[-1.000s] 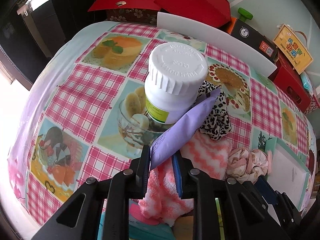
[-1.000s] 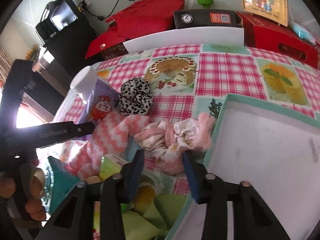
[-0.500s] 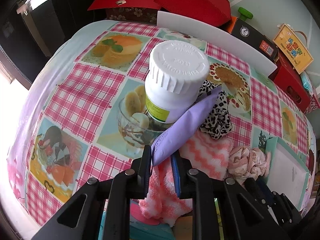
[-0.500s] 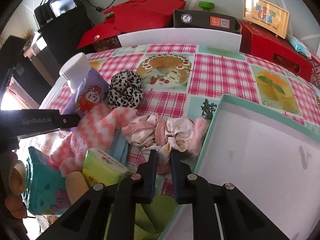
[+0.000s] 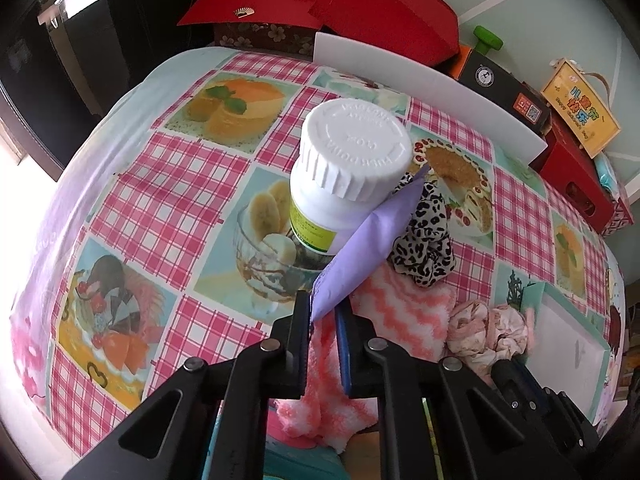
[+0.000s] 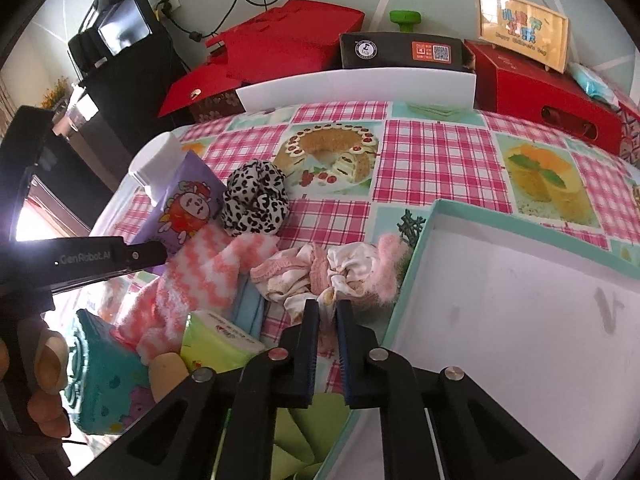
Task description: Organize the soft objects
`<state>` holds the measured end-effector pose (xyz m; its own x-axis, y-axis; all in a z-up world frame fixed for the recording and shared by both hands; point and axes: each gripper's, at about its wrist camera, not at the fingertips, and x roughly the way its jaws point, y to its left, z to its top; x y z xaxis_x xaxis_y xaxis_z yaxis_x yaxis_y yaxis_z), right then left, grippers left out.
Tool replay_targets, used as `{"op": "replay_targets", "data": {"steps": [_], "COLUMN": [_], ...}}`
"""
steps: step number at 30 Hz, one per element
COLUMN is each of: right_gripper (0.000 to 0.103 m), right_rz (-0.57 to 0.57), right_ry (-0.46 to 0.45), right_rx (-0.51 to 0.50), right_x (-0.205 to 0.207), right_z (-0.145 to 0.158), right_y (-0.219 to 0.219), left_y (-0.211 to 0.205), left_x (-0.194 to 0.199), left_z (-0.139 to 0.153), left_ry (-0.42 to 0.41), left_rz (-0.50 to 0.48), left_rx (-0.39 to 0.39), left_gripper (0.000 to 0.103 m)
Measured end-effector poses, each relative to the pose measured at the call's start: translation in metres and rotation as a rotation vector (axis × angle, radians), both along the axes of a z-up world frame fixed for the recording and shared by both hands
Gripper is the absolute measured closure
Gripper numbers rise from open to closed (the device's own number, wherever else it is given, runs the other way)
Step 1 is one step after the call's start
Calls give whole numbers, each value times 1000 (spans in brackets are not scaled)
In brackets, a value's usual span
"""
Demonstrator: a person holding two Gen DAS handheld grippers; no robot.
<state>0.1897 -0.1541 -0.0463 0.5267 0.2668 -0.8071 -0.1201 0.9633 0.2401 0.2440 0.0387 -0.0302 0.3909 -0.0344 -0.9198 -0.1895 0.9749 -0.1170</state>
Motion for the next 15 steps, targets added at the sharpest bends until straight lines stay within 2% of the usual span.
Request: {"op": "replay_targets", "data": {"steps": [7,15], "right_gripper": [99,100], "right_rz": [-4,-9], "right_ry": [-12,-31], "right_rx": [6,12], "right_x": [-2,-5], "right_z": [5,10], "right_y": [-1,-3], "left_y": [2,3], "left_x": [-3,-4], "left_z": [5,11], "left_ry": [-17,-35], "left_rz": [1,1], "left_rx": [-8,-12], "left_gripper": [92,92]}}
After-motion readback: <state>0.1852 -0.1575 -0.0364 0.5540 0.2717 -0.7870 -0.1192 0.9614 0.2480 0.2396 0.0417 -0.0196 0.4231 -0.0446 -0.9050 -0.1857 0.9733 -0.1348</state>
